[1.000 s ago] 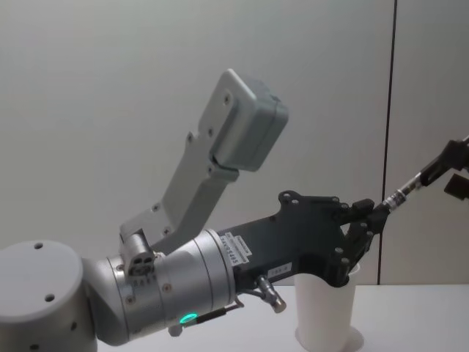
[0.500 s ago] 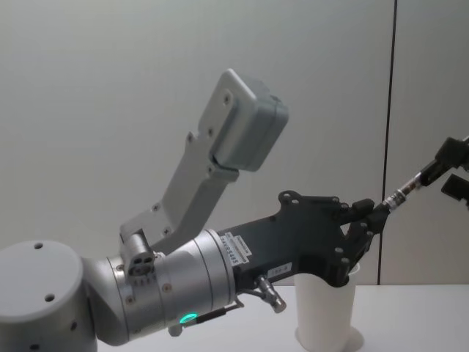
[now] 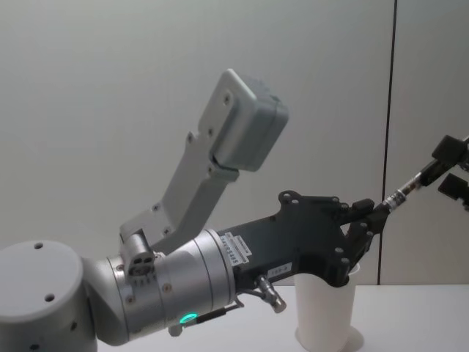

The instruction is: Place the pen into the pen holder.

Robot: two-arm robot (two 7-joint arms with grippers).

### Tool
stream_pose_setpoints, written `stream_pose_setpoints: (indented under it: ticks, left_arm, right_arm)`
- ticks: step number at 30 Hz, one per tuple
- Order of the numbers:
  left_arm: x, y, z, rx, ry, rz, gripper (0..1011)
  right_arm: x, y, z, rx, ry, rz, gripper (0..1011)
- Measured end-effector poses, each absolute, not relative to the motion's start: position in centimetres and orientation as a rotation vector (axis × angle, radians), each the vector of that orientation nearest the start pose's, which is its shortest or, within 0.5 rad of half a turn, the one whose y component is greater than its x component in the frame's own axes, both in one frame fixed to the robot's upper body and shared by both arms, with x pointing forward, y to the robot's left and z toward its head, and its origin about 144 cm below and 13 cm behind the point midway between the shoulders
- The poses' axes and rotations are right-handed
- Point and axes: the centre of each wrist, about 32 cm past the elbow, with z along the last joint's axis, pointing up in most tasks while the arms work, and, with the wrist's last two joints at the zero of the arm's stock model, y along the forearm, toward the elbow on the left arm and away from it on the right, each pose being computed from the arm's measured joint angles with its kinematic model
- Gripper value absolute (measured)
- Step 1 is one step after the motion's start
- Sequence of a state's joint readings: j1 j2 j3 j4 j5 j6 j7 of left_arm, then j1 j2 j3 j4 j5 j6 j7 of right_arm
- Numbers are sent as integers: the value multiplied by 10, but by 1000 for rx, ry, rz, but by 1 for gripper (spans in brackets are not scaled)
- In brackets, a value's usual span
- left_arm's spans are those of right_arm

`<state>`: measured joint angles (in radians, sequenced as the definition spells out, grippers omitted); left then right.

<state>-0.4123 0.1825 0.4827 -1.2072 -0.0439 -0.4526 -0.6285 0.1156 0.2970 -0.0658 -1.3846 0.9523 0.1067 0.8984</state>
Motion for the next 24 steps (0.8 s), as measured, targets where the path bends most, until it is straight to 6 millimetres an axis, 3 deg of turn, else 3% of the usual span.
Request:
stream_pose_setpoints:
  ticks: [12, 24]
  left_arm:
    - [549, 162, 1159, -9, -489, 484, 129]
    - [549, 162, 1159, -9, -489, 484, 129]
  right_arm:
    - [489, -308, 1131, 586, 410, -651, 731]
    - [490, -306, 1132, 620, 434, -666, 325]
